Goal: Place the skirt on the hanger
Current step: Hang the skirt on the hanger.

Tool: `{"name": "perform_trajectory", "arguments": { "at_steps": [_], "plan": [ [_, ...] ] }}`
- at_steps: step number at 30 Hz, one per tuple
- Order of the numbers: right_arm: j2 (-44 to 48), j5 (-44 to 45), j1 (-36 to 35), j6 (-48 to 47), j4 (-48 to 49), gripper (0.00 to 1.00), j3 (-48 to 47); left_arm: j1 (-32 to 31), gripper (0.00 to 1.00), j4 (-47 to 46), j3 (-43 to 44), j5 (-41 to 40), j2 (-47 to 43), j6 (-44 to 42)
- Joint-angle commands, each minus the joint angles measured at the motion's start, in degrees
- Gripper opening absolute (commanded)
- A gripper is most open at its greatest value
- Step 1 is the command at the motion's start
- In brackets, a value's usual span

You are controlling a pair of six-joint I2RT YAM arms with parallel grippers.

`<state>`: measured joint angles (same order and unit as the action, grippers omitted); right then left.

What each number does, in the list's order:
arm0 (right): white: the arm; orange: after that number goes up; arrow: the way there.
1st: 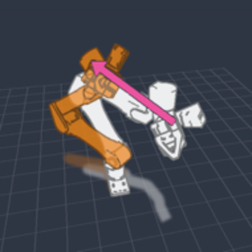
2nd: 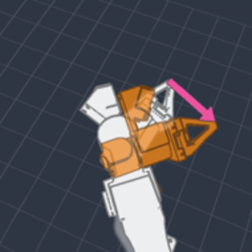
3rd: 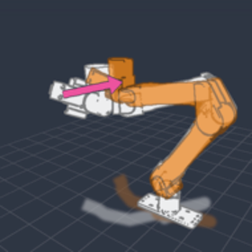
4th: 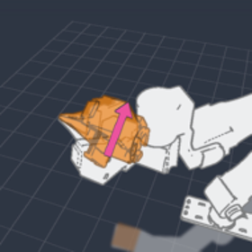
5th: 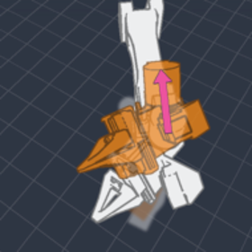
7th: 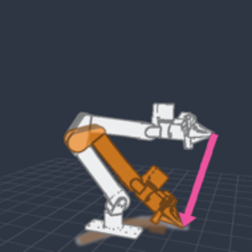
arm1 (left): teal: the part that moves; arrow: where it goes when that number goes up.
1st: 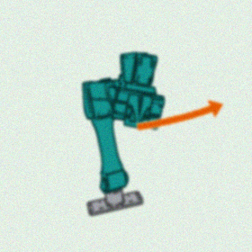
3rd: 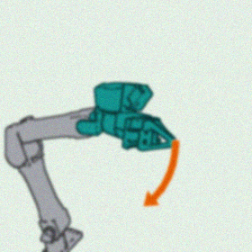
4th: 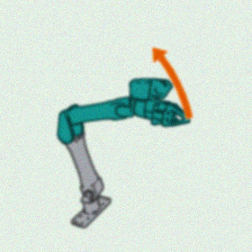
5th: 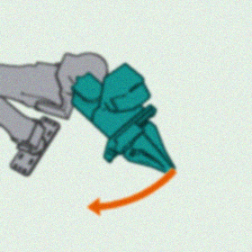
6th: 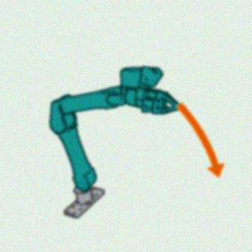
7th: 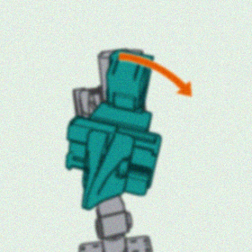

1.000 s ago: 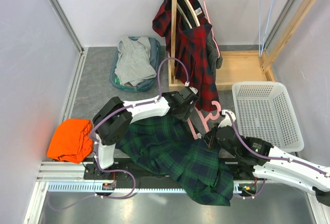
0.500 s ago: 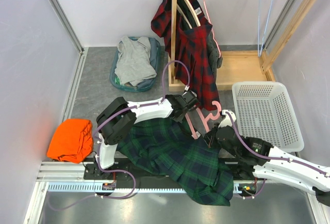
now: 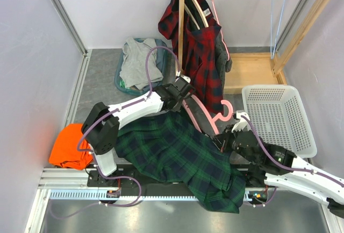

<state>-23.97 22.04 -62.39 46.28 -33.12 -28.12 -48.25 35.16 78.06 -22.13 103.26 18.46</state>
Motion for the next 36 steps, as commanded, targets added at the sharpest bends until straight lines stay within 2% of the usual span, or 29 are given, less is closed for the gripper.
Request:
{"name": "perform_trajectory", "arguments": {
  "at_steps": [1,7,14,23,28,32,36],
  "plan": [
    [0.1,-6.0,-0.2,-4.4,4.5,0.00,-2.7,1.8,0.02,-0.6,1.7,-1.0,-3.8,0.1],
    [-1.5,-14.5,-0.2,-5.7,7.7,0.00,-2.1,3.7,0.02,-0.5,3.7,-4.0,-4.9,-0.1],
    [-4.2,-18.8,-0.2,-6.3,8.2,0.00,-2.4,4.3,0.02,-0.9,8.6,-8.6,-5.7,-0.1],
    [-6.1,-21.8,-0.2,-8.1,9.5,0.00,-2.9,4.3,0.02,-2.2,8.2,-12.1,-9.7,-0.9],
    [-7.8,-24.9,-0.1,-8.9,11.3,0.00,-2.8,3.6,0.02,-4.8,7.0,-9.1,-12.5,-3.2],
    [-13.4,-27.0,-0.2,-10.0,18.0,0.00,-2.7,1.6,0.02,-6.5,5.7,-6.4,-15.7,-6.7],
    [-18.9,-23.9,-0.2,-11.0,23.4,0.00,-3.7,-0.2,0.02,-6.5,3.4,-1.0,-21.4,-8.7]
  ]
}}
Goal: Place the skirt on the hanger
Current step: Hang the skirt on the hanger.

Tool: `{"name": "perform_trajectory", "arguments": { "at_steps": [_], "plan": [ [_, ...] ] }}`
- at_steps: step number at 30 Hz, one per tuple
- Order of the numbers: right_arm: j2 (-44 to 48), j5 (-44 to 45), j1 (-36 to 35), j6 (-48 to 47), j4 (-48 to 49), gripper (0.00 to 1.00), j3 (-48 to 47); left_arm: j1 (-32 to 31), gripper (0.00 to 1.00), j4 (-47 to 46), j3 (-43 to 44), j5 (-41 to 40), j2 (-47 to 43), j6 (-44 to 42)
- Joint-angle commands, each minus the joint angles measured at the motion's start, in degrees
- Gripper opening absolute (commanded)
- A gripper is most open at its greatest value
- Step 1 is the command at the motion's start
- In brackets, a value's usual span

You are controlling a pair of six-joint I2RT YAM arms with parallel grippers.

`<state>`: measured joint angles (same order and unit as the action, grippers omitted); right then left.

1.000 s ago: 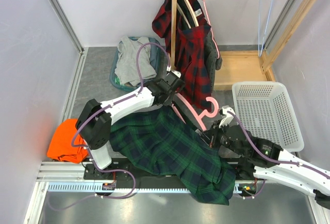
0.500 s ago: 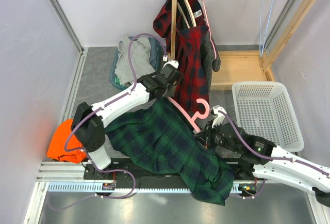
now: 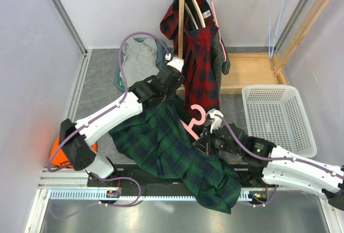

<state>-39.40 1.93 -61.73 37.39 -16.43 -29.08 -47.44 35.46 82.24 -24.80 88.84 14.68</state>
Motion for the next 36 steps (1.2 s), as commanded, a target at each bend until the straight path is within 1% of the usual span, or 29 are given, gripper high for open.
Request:
{"name": "perform_trajectory", "arguments": {
  "at_steps": [1,2,4,5,7,9,14,17,19,24,28,31,32,36],
  "plan": [
    [-4.0,-2.6,-0.8,-2.2,8.1,0.00,-3.1,-1.2,0.02,-6.8,-2.5,3.2,-10.0,-5.2],
    [-4.3,-2.3,-0.8,-2.9,8.7,0.00,-4.0,-1.3,0.02,-6.5,-3.7,4.4,-11.6,-5.3],
    [-5.2,3.0,-0.8,-3.5,9.7,0.00,-5.4,-1.8,0.02,-6.4,-7.2,6.8,-14.7,-5.1],
    [-5.8,3.9,-0.8,-4.8,9.8,0.00,-7.1,-1.8,0.02,-5.8,-8.3,7.7,-17.6,-4.8],
    [-6.3,6.9,-0.8,-5.6,9.6,0.00,-9.2,-1.8,0.02,-4.9,-10.9,9.1,-20.5,-4.2],
    [-6.7,8.0,-0.9,-7.1,8.8,0.00,-12.1,-1.9,0.02,-3.3,-12.1,9.6,-24.0,-3.7],
    [-7.0,11.0,-0.8,-9.6,4.4,0.00,-18.6,-1.8,0.02,-1.2,-12.1,10.6,-29.4,-3.2],
    [-7.1,11.2,-0.9,-10.9,3.2,0.00,-21.5,-1.9,0.02,-0.2,-11.1,11.2,-30.3,-3.4],
    [-7.2,11.4,-0.8,-12.2,2.9,0.00,-23.3,-1.9,0.04,0.4,-9.9,11.5,-30.7,-3.7],
    [-8.9,11.3,-0.9,-14.3,2.1,0.00,-27.3,-1.9,0.02,0.7,-7.6,14.4,-31.1,-4.6],
    [-11.7,10.9,-0.8,-15.5,1.6,0.00,-29.6,-1.9,0.02,0.6,-5.8,14.6,-32.3,-4.3],
    [-13.8,11.9,-0.8,-15.9,1.3,0.00,-29.5,-1.8,0.02,0.4,-4.9,11.7,-34.8,-3.3],
    [-13.9,12.9,-0.8,-15.8,1.1,0.00,-29.4,-1.9,0.02,0.4,-4.8,9.7,-35.6,-3.3],
    [-13.6,15.6,-0.8,-14.6,1.1,0.00,-28.0,-1.9,0.02,1.2,-5.5,6.3,-40.0,-3.2]
  ]
}}
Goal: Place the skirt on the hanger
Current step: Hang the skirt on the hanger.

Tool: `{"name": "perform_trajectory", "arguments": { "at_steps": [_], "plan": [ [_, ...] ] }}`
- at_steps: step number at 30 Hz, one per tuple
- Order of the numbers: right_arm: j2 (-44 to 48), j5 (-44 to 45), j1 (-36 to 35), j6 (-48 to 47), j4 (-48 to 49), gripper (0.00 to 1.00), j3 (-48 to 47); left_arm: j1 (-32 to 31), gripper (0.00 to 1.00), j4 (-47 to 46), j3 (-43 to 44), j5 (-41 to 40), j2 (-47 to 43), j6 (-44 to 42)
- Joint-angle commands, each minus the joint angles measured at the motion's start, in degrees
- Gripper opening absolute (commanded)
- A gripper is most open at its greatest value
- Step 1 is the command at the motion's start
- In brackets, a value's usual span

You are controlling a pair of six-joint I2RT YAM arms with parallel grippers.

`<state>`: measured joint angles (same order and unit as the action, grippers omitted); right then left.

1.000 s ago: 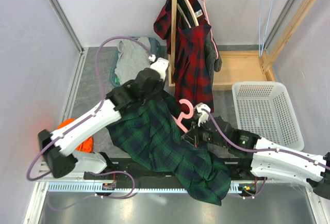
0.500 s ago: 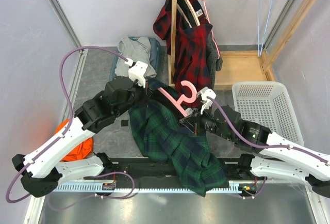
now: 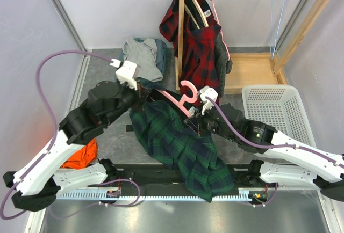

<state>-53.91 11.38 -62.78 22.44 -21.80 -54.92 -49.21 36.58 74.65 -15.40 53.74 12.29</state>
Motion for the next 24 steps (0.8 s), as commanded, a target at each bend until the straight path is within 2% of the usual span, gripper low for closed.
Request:
{"name": "perform_trajectory", "arguments": {
  "at_steps": [1,7,9,10,11,13,14,15,17,24],
  "plan": [
    [1.3,7.1,0.2,0.4,6.4,0.00,-2.0,-0.1,0.02,0.5,1.8,-3.4,-5.7,-0.3],
    [1.3,8.7,0.2,-1.2,5.7,0.00,-6.8,-0.1,0.02,2.3,-1.4,-1.1,-9.1,1.2],
    [0.7,8.4,0.2,-2.2,4.9,0.00,-9.1,-0.1,0.06,2.5,-2.1,-0.1,-8.9,1.2],
    [0.0,8.3,0.2,-3.4,4.7,0.00,-11.2,-0.1,0.11,2.7,-2.1,0.6,-8.7,1.2],
    [-0.4,8.2,0.2,-3.9,4.3,0.00,-12.4,-0.1,0.25,2.8,-1.7,0.9,-8.5,1.1],
    [-1.5,7.6,0.2,-5.3,2.7,0.00,-15.8,-0.1,0.33,3.0,-1.1,1.6,-7.8,0.5],
    [-1.8,7.7,0.2,-5.6,2.3,0.00,-16.7,-0.1,0.51,3.0,-0.5,1.5,-7.5,0.5],
    [-2.2,7.4,0.3,-6.1,1.5,0.00,-18.4,-0.1,0.61,3.0,-0.1,1.4,-7.4,0.3],
    [-2.8,6.8,0.2,-7.2,0.3,0.00,-20.0,-0.1,0.75,3.0,1.0,1.2,-6.9,-0.3],
    [-3.0,3.0,0.2,-11.0,-5.3,0.00,-24.3,-0.1,0.82,2.4,6.4,-0.9,-5.2,-5.0]
  ]
}}
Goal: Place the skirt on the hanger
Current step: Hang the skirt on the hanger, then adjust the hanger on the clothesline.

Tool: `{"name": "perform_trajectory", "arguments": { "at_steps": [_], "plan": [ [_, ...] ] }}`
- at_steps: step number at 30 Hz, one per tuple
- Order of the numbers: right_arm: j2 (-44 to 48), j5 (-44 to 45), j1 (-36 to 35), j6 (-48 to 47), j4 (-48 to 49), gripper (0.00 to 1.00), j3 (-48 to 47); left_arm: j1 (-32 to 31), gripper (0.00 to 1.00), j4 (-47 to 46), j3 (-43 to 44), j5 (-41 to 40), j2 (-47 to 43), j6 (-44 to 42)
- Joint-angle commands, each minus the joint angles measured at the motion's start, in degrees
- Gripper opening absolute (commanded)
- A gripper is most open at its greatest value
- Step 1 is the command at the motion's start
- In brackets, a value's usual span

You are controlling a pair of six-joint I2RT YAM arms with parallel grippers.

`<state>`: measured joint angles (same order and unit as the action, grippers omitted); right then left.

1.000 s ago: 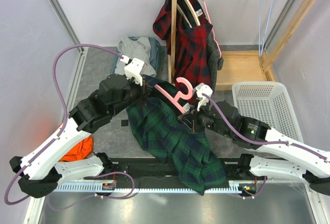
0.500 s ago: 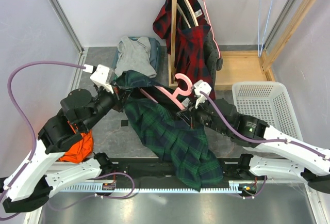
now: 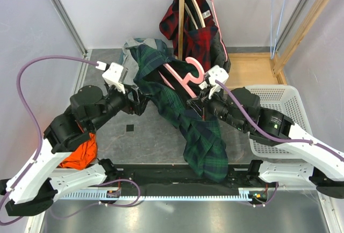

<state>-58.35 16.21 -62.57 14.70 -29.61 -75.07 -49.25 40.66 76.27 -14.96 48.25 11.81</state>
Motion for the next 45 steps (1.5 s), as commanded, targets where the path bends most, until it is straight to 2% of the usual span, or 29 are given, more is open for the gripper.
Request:
{"name": "perform_trajectory", "arguments": {
  "at_steps": [1,5,8,17,20,23,27,29,32,35,36,38,41,45],
  "plan": [
    [1.7,-2.7,0.1,-3.7,2.3,0.00,-4.1,-0.1,0.82,-1.6,6.3,-1.4,0.4,-5.1],
    [2.4,-3.7,0.1,-5.2,-1.1,0.00,-4.5,-0.1,0.84,-2.2,10.3,-0.9,0.3,-7.2],
    [2.4,-1.2,0.0,-4.9,-2.0,0.00,-4.2,-0.1,0.84,-2.9,11.6,-1.4,0.1,-7.9],
    [3.1,5.8,0.1,-3.8,-1.9,0.00,-3.3,0.0,0.85,-4.8,12.3,-4.9,4.6,-4.3],
    [4.0,6.1,0.0,-3.2,-2.3,0.00,-2.6,-0.1,0.86,-8.4,14.9,-6.9,9.1,-3.1],
    [5.1,5.7,-0.1,-2.0,-2.5,0.00,-0.8,0.0,0.87,-12.5,21.6,-6.8,17.2,-3.5],
    [6.9,4.3,0.0,-0.1,-2.6,0.00,2.7,0.3,0.87,-16.0,35.9,-9.9,30.1,-5.3],
    [8.2,3.9,0.0,1.2,-2.7,0.00,5.3,1.0,0.87,-19.1,39.6,-10.6,36.8,-5.8],
    [10.0,3.0,0.0,2.9,-2.8,0.00,8.8,2.6,0.76,-23.3,45.4,-9.6,44.3,-5.4],
    [11.7,1.2,0.0,3.8,-2.6,0.00,11.6,4.0,0.46,-26.5,51.7,-8.8,51.0,-4.7],
    [11.9,0.9,-0.1,4.5,-2.4,0.00,12.2,4.5,0.32,-27.5,52.7,-8.9,52.7,-4.7],
    [12.5,-0.3,0.0,5.1,-2.0,0.00,13.7,4.9,0.17,-30.8,55.1,-9.8,56.6,-5.0],
    [13.1,-1.3,0.0,5.9,-1.2,0.00,15.4,5.4,0.12,-36.9,55.8,-10.3,59.3,-7.2],
    [13.5,-1.2,0.0,5.7,-1.1,0.00,15.6,5.7,0.10,-42.9,56.4,-11.0,64.0,-10.2]
  ]
}}
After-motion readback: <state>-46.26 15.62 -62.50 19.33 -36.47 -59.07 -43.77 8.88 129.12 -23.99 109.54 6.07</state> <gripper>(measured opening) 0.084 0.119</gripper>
